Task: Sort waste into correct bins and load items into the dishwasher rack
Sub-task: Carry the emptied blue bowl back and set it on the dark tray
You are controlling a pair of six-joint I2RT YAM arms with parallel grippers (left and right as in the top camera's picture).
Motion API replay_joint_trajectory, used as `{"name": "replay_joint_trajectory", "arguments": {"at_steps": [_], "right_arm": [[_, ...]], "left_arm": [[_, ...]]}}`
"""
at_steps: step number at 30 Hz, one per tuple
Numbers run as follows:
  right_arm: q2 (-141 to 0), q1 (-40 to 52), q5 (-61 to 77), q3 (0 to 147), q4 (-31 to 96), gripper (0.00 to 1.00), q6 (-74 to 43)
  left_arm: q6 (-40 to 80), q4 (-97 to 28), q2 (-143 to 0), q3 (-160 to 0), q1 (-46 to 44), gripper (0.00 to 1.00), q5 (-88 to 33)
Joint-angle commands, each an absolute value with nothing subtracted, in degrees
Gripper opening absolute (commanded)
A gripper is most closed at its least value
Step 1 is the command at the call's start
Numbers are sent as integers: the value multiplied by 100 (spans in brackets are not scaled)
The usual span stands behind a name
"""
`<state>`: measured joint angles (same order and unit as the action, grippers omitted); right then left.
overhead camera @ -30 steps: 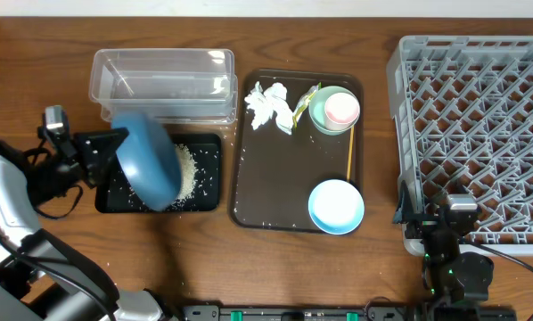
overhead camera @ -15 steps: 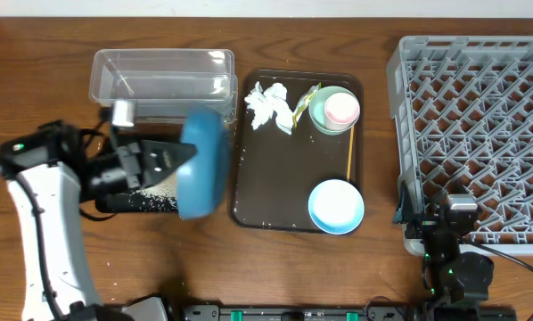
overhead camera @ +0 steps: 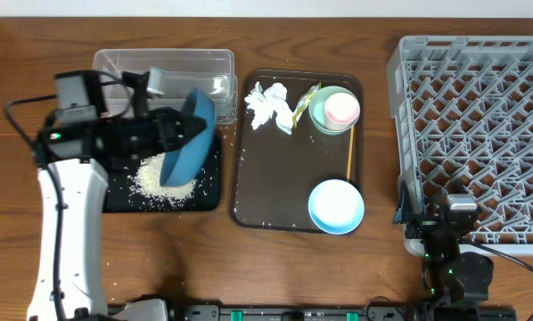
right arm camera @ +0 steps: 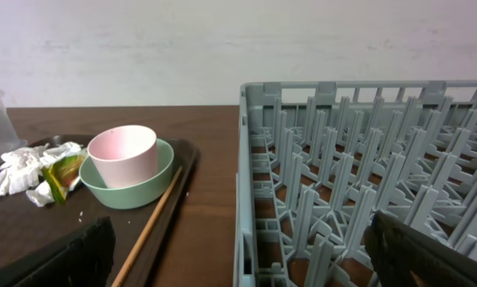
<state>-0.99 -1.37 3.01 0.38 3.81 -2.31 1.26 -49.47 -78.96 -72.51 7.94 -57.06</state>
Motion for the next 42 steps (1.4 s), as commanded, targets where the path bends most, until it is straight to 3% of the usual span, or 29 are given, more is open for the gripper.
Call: {"name": "replay_joint_trajectory", "arguments": {"at_steps": [1,9,16,27,38,42], "right_arm": [[-75,-163,301,32,408,99,-163],[-75,-163,301,32,408,99,-161],[-75,-163,301,32,408,99,-163],[-75,-163,301,32,408,99,-163],[-75,-163,301,32,408,99,-161],[-75,-163,301,32,408,99,-163]], "left_arm": [[1249,-4814,-7588,-7461,-30,7,-4622],[2268,-4248,-7662,-7459,-2554,7,-2049],[2585,-3752,-8300,-7437,-3896,7,78],[2753,-2716,-9719,-7439,-4342,7,62],[2884,-2668,-9856,-7437,-4689,7,47],[2882,-2665,-9856,-7437,-4740,14,51]]}}
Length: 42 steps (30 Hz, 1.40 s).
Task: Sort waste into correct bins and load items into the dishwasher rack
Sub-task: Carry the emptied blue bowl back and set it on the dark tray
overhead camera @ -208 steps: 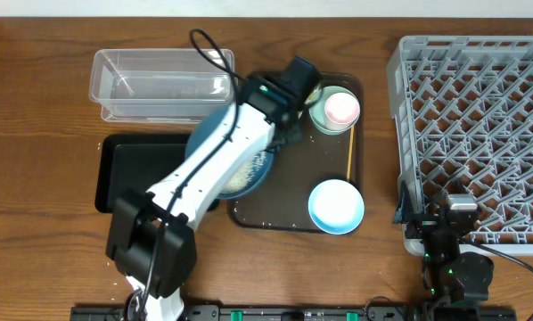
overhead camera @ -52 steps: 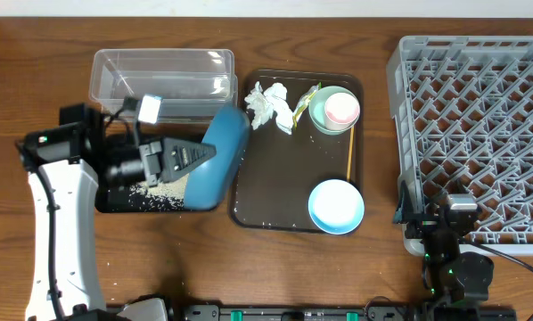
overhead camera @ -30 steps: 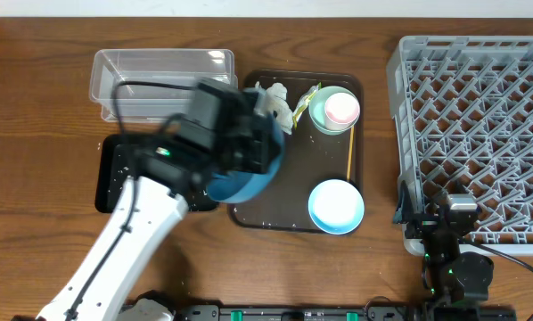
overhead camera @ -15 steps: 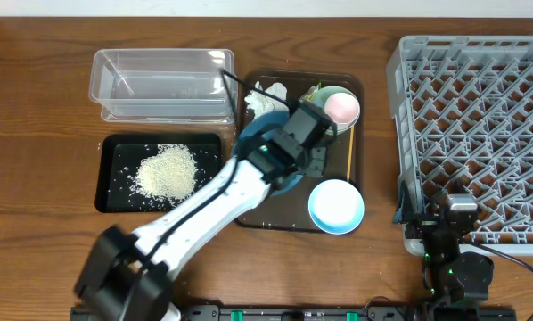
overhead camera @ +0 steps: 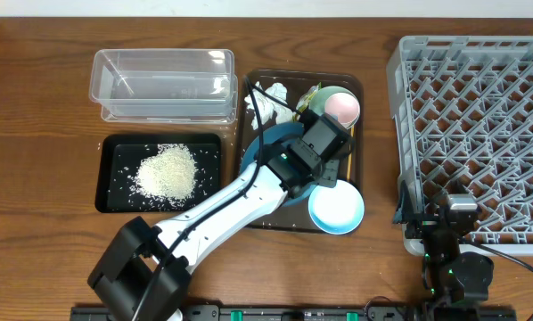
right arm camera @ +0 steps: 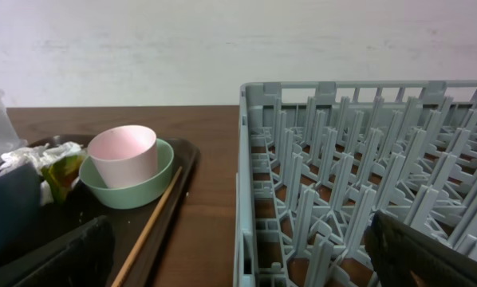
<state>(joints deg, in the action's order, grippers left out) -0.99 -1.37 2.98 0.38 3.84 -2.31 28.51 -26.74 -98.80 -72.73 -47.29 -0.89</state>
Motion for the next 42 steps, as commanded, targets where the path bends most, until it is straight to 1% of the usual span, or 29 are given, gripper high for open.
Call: {"name": "replay_joint_trajectory", "arguments": {"at_steps": [1,5,6,11,13,15,16,18,19,21,24,25,26,29,31,33,35,36,37,42], "right_arm": [[-75,-163,301,32,408,99,-161],[-75,-163,301,32,408,99,-163],[-75,-163,301,32,408,99,-163],[-75,-163,301,32,408,99,-163],[-75,-163,301,32,408,99,-163],[-75,-163,301,32,408,99,-163],[-75,-163,301,32,408,99,-163],[-75,-163,301,32,408,99,-163],[-75,-163,301,32,408,99,-161],[-75,-163,301,32,405,99,-163],[-75,-163,301,32,408,99,-161],[-75,-163,301,32,408,99,-163],[-75,-163,301,32,408,99,-163],[-75,-163,301,32,408,99,-163],[-75,-163,301,32,408,99,-163],[-75,-163,301,32,408,99,-163],[-75,-163,301,32,408,99,-163],[-75,-163,301,32,408,99,-163],[-75,-163,301,32,408,99,-163],[-75,-163,301,32,408,99,-163]], "left_arm": [[2882,-2668,-9856,-7437,-4737,16,51],[2882,-2670,-9848,-7439,-4737,17,51],[2877,-2670,-9845,-7439,-4737,21,56],[2576,-2665,-9703,-7439,-4687,30,106],[2534,-2659,-9577,-7446,-4624,36,198],[2534,-2661,-9426,-7463,-4525,52,478],[2536,-2670,-9332,-7489,-4431,58,620],[2536,-2714,-9207,-7566,-4230,61,543],[2532,-2764,-9168,-7638,-4104,61,373],[2425,-3046,-9172,-7959,-3769,61,-281],[1907,-3575,-9314,-8503,-3223,61,-1413],[1798,-3736,-9373,-8624,-3072,61,-1568],[1780,-3863,-9424,-8689,-2954,60,-1586],[1780,-4093,-9546,-8672,-2720,47,-1584],[1780,-4209,-9677,-8632,-2685,38,-1542],[1787,-4333,-9894,-8613,-2705,26,-1295],[1833,-4370,-10125,-8580,-2757,19,-1125],[1835,-4399,-10298,-8571,-2788,9,-1133],[1885,-4431,-10409,-8571,-2808,6,-1131],[2425,-4764,-11019,-8571,-2971,6,-1131]]}}
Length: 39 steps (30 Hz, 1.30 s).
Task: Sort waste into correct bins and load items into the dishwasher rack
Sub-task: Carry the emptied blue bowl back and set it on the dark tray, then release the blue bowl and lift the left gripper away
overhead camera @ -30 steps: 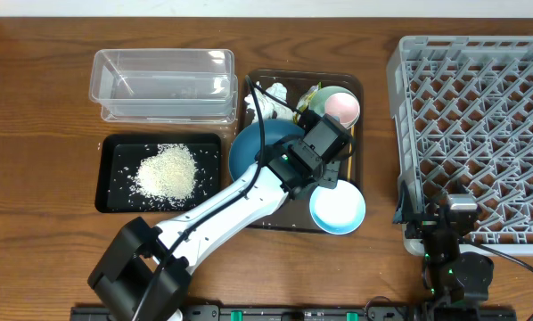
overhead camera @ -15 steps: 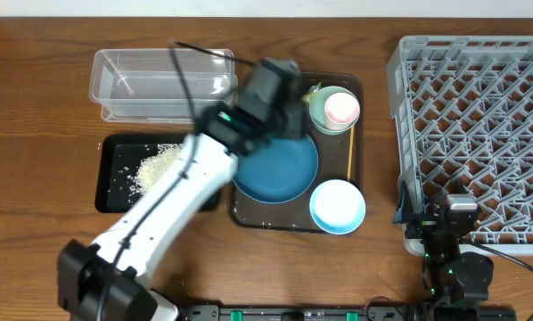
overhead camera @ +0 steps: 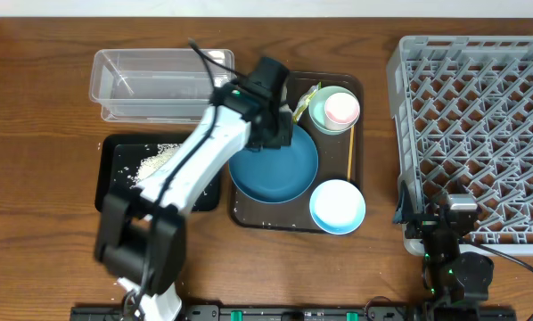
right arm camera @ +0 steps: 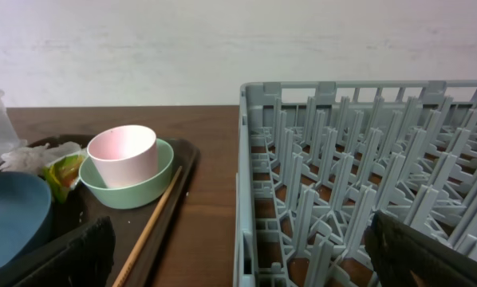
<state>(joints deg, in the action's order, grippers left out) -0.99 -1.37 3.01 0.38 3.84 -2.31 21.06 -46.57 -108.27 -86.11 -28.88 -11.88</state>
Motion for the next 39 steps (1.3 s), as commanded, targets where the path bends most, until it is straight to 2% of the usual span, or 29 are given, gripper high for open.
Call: {"name": "replay_joint_trajectory", "arguments": {"at_steps": [1,13,20,33,39], "right_arm": [[-75,-163,301,32,408,99,-163],[-75,-163,301,32,408,99,-163],[-75,-163,301,32,408,99,-163],[-75,-163,301,32,405,99,-161],[-75,-163,301,32,405,99,-163]], "left_arm": [[2464,-4834,-11096,-8571,-3002,6,-1131],[2648,-5623,-11321,-8538,-3826,6,-1072],[3225,-5544,-11321,-8534,-4224,6,226],[3627,-5216,-11338,-8178,-4226,6,143],[3632,-5256,-11338,-8005,-4230,6,-405]]}}
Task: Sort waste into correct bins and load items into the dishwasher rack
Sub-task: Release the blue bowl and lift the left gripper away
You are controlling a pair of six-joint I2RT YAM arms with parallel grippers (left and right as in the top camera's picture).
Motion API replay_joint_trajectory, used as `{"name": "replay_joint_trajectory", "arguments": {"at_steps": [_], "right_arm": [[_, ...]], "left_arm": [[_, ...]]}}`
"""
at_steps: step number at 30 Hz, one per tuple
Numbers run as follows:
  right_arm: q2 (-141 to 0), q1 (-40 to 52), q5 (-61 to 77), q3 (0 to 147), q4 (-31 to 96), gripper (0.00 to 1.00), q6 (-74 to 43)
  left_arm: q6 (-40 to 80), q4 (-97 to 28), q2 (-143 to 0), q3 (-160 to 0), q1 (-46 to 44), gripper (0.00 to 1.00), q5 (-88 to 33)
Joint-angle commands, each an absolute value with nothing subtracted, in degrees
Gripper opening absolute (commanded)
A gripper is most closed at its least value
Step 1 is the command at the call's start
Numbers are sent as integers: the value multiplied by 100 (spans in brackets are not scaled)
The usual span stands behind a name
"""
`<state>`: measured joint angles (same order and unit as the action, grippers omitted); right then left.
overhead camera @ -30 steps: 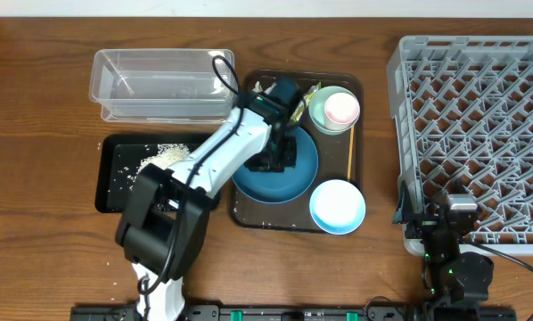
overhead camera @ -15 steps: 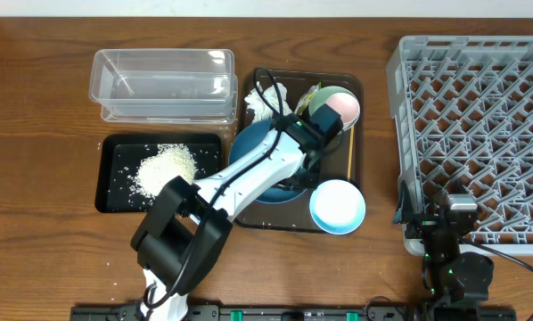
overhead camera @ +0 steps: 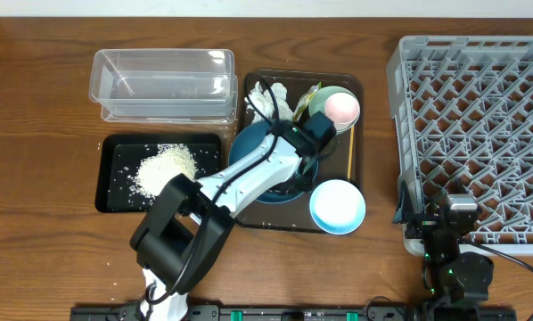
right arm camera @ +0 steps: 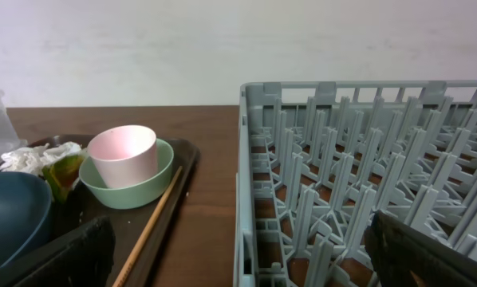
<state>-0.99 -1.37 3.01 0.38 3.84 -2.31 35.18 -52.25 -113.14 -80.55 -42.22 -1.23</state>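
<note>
A dark blue bowl (overhead camera: 253, 159) sits over the left half of the brown tray (overhead camera: 289, 218); its edge also shows in the right wrist view (right arm camera: 11, 215). My left gripper (overhead camera: 309, 135) is at the bowl's upper right rim, shut on it. A pale blue bowl (overhead camera: 337, 206) lies at the tray's front right. A pink cup (right arm camera: 123, 153) stands in a green bowl (right arm camera: 139, 191), with a chopstick (right arm camera: 155, 223) beside it. White tissue (overhead camera: 268, 98) and a green wrapper (overhead camera: 307, 95) lie at the tray's back. My right gripper (right arm camera: 238, 255) hangs open by the grey rack (overhead camera: 476, 125).
A clear plastic bin (overhead camera: 164, 85) stands at the back left. In front of it is a black tray (overhead camera: 115, 201) holding spilled rice (overhead camera: 164, 169). The rack's near left corner (right arm camera: 246, 239) is right in front of the right gripper.
My left arm now reaches the bowl from the front, with the gripper at the upper right rim instead of the top. In the right wrist view the bowl looks darker and more upright. The right arm is still.
First my left gripper held the blue bowl tilted over the black tray, with rice beneath it. Then the bowl was over the brown tray with the gripper at its right side. It then lay flat there, and now stays on the tray in my grip.
</note>
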Motion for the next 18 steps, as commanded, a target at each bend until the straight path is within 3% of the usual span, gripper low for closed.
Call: {"name": "replay_joint_trajectory", "arguments": {"at_steps": [1,18], "right_arm": [[-75,-163,301,32,408,99,-163],[-75,-163,301,32,408,99,-163]], "left_arm": [[3632,-5253,-11336,-8005,-4230,6,-471],[3365,-5398,-10315,-8023,-4235,6,-757]]}}
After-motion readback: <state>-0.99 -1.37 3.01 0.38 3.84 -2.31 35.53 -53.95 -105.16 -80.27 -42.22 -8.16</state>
